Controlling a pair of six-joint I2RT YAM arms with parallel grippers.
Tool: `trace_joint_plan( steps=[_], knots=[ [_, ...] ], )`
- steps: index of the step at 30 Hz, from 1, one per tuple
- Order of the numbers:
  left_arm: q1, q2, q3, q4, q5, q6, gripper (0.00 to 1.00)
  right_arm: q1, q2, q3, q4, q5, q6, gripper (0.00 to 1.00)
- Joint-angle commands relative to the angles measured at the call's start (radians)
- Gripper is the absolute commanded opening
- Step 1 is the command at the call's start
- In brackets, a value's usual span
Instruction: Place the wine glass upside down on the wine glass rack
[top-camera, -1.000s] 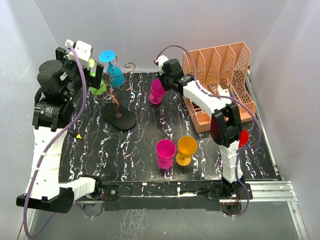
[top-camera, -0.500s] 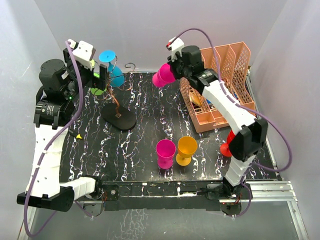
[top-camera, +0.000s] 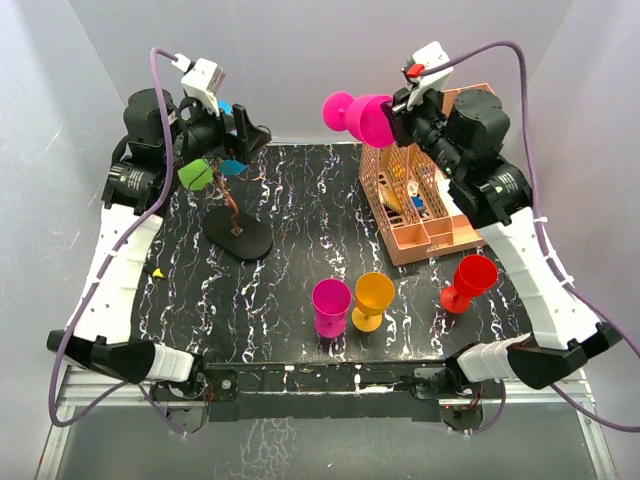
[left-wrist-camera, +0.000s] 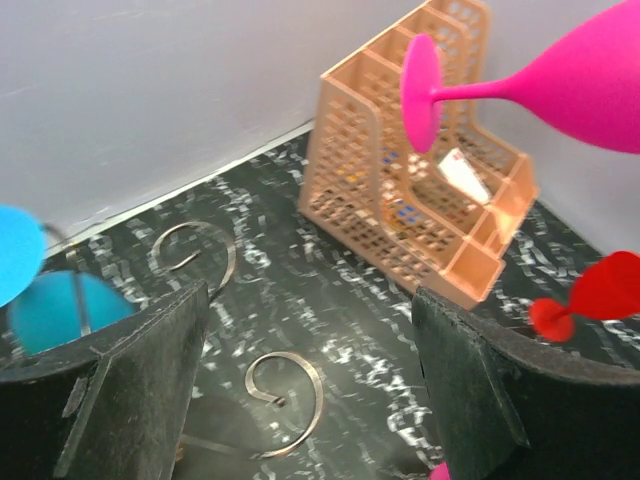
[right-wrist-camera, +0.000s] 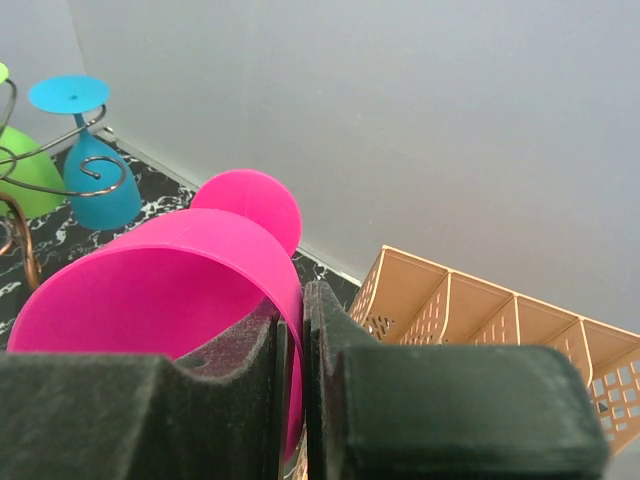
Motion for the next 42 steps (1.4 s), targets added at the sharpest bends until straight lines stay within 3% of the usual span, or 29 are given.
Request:
trace_joint_plan(
  steps=[1, 8, 15, 32, 35, 42],
  knots=[
    [-0.045, 0.039, 0.074, 0.072, 0.121, -0.167, 0.80, -0.030, -0.036, 0.023, 0.017, -0.092, 0.045, 0.08],
    [-0.113, 0.119, 0.104, 0.154, 0.213, -0.328, 0.80, -0.049, -0.035, 0.060, -0.015, -0.262, 0.079, 0.08],
    [-0.132, 0.155, 0.098, 0.162, 0.170, -0.376, 0.78, -0.060, -0.018, 0.096, -0.030, -0.332, 0.097, 0.08],
    [-0.133, 0.162, 0.016, 0.223, 0.245, -0.469, 0.33, -0.075, -0.008, 0.106, -0.032, -0.397, 0.120, 0.08],
    [-0.136, 0.161, 0.005, 0.225, 0.246, -0.473, 0.28, -0.077, -0.007, 0.102, -0.031, -0.398, 0.124, 0.08],
    [-0.135, 0.161, -0.001, 0.229, 0.239, -0.478, 0.27, -0.082, -0.010, 0.095, -0.023, -0.419, 0.135, 0.08]
  ],
)
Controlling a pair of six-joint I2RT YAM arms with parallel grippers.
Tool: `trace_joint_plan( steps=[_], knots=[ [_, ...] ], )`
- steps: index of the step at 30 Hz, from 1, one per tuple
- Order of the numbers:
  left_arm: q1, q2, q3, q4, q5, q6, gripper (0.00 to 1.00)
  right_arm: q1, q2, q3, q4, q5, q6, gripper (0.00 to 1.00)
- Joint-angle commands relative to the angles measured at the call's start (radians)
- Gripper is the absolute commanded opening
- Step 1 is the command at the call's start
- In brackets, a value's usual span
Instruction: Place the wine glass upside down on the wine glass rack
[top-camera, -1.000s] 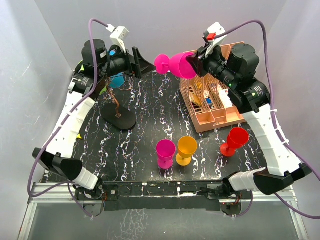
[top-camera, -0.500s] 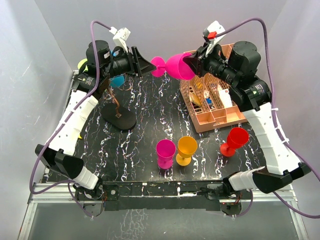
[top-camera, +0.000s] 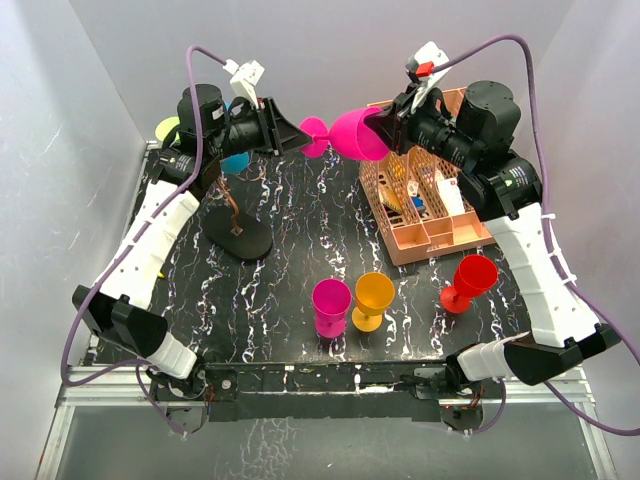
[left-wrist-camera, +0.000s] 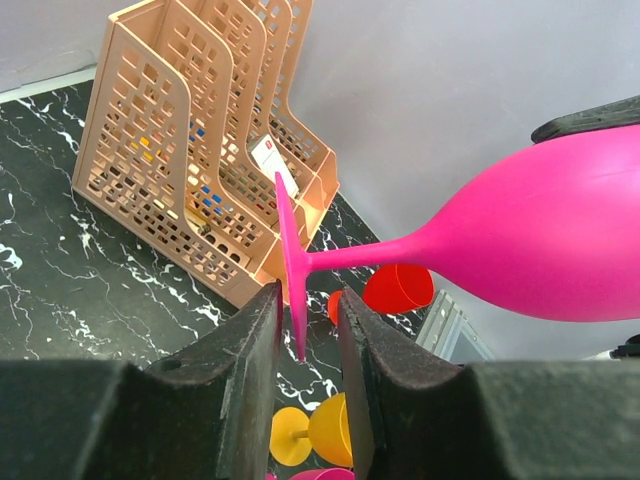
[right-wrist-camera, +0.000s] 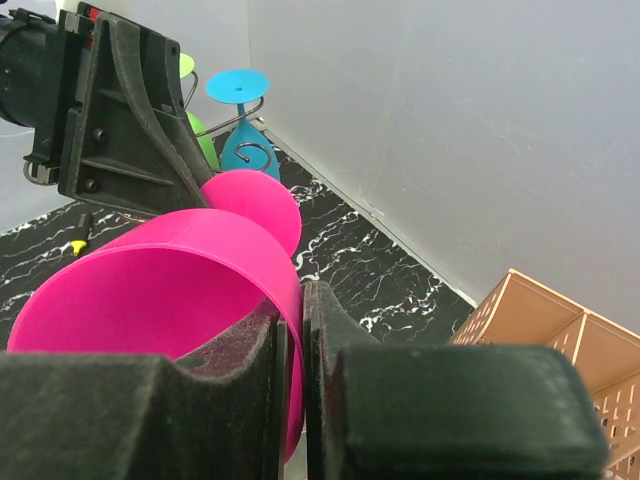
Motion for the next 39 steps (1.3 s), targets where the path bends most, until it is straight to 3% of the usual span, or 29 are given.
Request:
trace_joint_plan(
  steps=[1, 3, 8, 13, 19, 26, 31, 39],
  knots=[
    [-0.003, -0.020, 0.000, 0.038, 0.019, -0.013, 0.27, -0.007, -0.013, 0.037, 0.059, -0.024, 0.023, 0.08],
    [-0.003, -0.022, -0.002, 0.041, 0.024, -0.018, 0.22, -0.011, -0.014, 0.033, 0.062, -0.028, 0.028, 0.08],
    [-0.003, -0.026, -0.001, 0.044, 0.025, -0.017, 0.00, -0.020, -0.024, 0.014, 0.071, -0.034, 0.030, 0.08],
    [-0.001, -0.040, 0.023, 0.024, 0.014, 0.026, 0.00, -0.028, -0.037, -0.007, 0.076, -0.042, 0.026, 0.18],
    [0.026, -0.075, 0.071, -0.036, -0.070, 0.103, 0.00, -0.041, -0.058, -0.028, 0.058, -0.058, -0.004, 0.49],
    [0.059, -0.097, 0.160, -0.117, -0.257, 0.261, 0.00, -0.057, -0.096, -0.048, 0.025, -0.033, -0.067, 0.71],
    [0.059, -0.091, 0.218, -0.148, -0.443, 0.441, 0.00, -0.075, -0.126, -0.074, 0.007, 0.043, -0.102, 0.78],
    [0.058, -0.075, 0.285, -0.148, -0.551, 0.546, 0.00, -0.096, -0.134, -0.131, 0.038, 0.167, -0.097, 0.82]
  ],
)
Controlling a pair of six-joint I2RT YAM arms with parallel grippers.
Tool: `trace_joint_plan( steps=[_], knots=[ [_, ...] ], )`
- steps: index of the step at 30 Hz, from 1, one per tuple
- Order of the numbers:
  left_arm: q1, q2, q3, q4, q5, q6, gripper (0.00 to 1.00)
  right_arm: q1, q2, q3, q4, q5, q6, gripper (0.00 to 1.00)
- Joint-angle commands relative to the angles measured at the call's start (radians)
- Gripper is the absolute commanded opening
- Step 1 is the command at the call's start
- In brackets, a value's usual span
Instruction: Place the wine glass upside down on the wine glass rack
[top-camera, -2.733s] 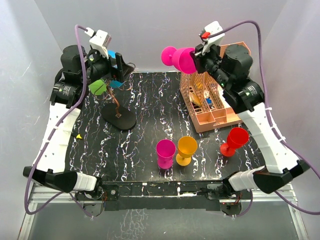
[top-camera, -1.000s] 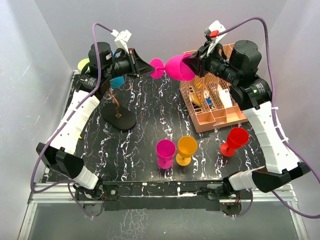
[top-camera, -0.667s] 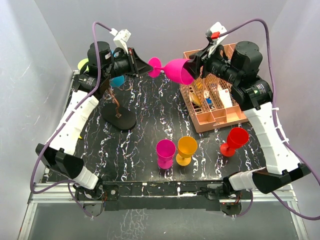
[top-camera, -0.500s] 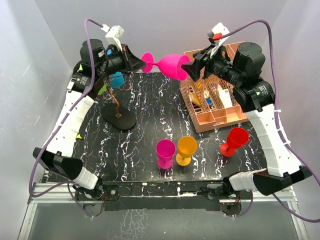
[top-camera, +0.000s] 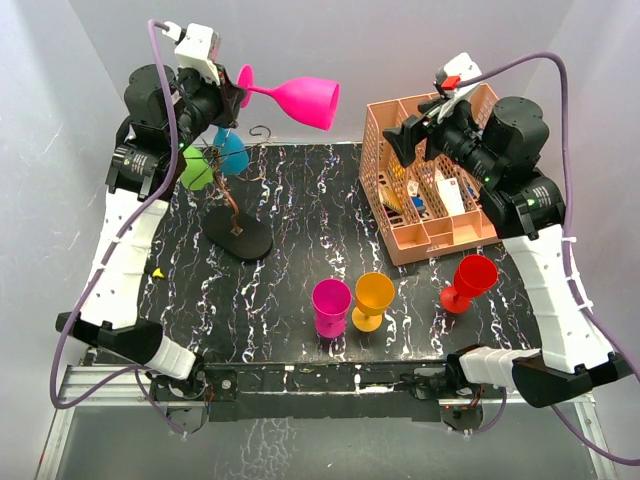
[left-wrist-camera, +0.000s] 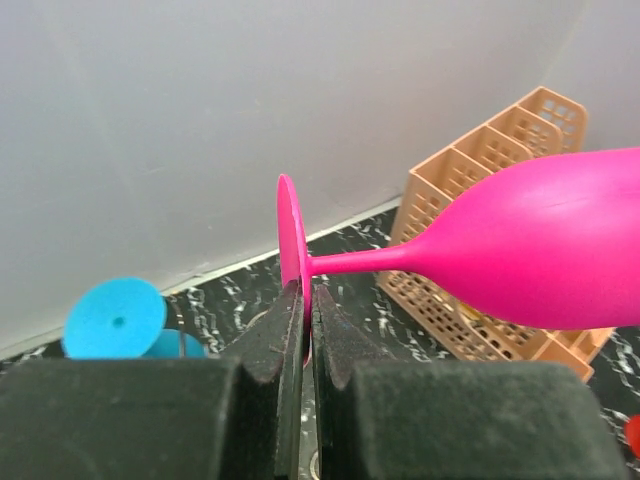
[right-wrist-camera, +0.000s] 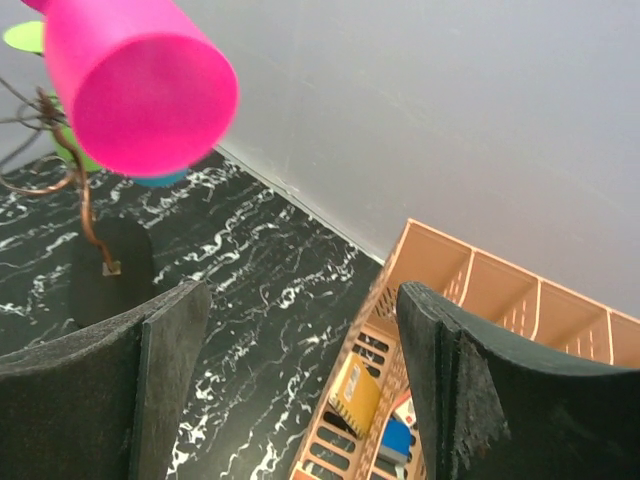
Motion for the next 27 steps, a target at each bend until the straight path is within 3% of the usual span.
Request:
trace_joint_plan(
  steps=[1, 9, 20, 27],
  knots=[
    [0.000, -0.022, 0.066, 0.006, -0.095, 0.095, 0.00, -0.012, -0.011, -0.038, 0.050, 0.109, -0.009, 0.83],
    [-0.001, 0.005, 0.098, 0.043, -0.206, 0.256, 0.00, -0.050, 0.009, -0.193, 0.132, 0.262, -0.011, 0.88],
    [-0.041, 0.081, 0.120, 0.127, -0.355, 0.474, 0.00, -0.171, 0.028, -0.476, 0.218, 0.079, -0.031, 0.89],
    [-0.126, 0.140, 0.085, 0.218, -0.498, 0.718, 0.00, -0.211, 0.011, -0.553, 0.224, -0.006, -0.050, 0.98]
  ],
)
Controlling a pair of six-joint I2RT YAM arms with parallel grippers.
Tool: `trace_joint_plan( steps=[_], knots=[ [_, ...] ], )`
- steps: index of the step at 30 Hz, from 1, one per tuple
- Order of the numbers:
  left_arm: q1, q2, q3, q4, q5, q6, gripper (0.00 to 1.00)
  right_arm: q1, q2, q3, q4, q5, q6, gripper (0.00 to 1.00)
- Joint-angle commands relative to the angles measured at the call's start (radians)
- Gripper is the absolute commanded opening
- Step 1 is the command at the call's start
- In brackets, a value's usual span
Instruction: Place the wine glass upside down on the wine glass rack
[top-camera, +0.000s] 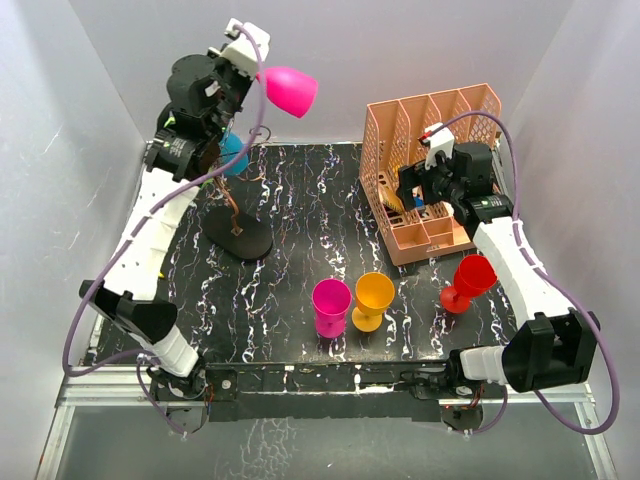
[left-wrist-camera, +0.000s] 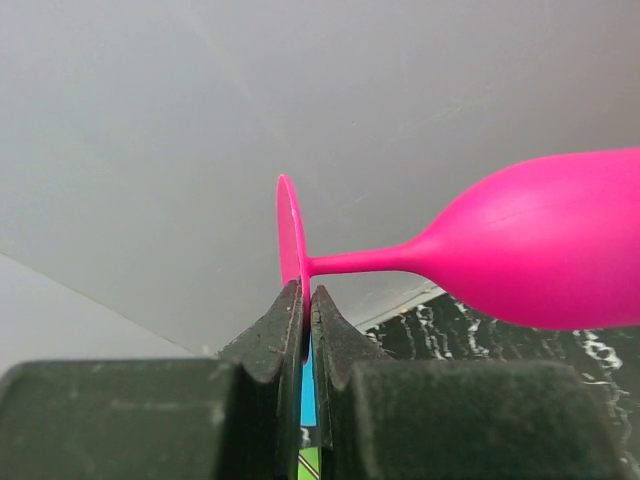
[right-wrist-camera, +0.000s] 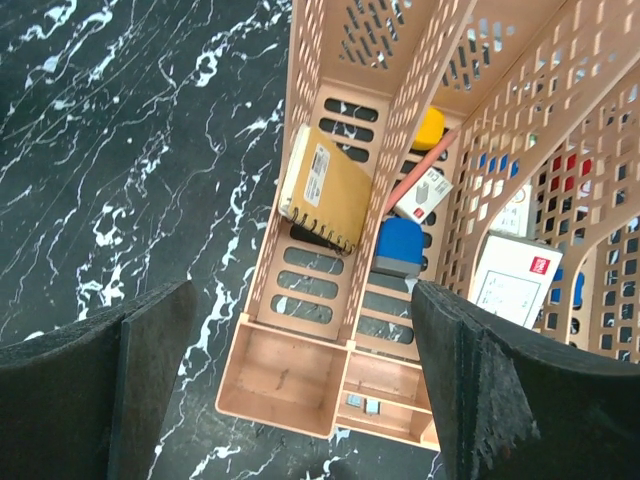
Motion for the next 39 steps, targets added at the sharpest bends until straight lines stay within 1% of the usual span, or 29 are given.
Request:
trace_joint_plan(
  steps=[1, 6, 11, 20, 29, 39],
  knots=[
    [-0.050, 0.010, -0.004, 0.116, -0.126, 0.208, 0.00, -0.022, -0.048, -0.010, 0.087, -0.071, -0.022, 0.98],
    [-0.079, 0.028, -0.052, 0.189, -0.204, 0.374, 0.00, -0.042, -0.040, -0.021, 0.088, -0.092, -0.020, 0.98],
    [-0.091, 0.037, -0.102, 0.230, -0.221, 0.464, 0.00, -0.062, -0.030, -0.023, 0.086, -0.127, -0.008, 0.98],
    [-0.093, 0.008, -0.213, 0.201, -0.167, 0.538, 0.00, -0.089, -0.018, -0.023, 0.085, -0.157, 0.009, 0.99],
    [-0.093, -0.024, -0.298, 0.161, -0.151, 0.593, 0.00, -0.112, -0.025, -0.039, 0.093, -0.195, 0.019, 0.98],
    [-0.092, -0.069, -0.332, 0.130, -0.157, 0.603, 0.00, -0.124, -0.033, -0.052, 0.104, -0.201, 0.022, 0.98]
  ],
)
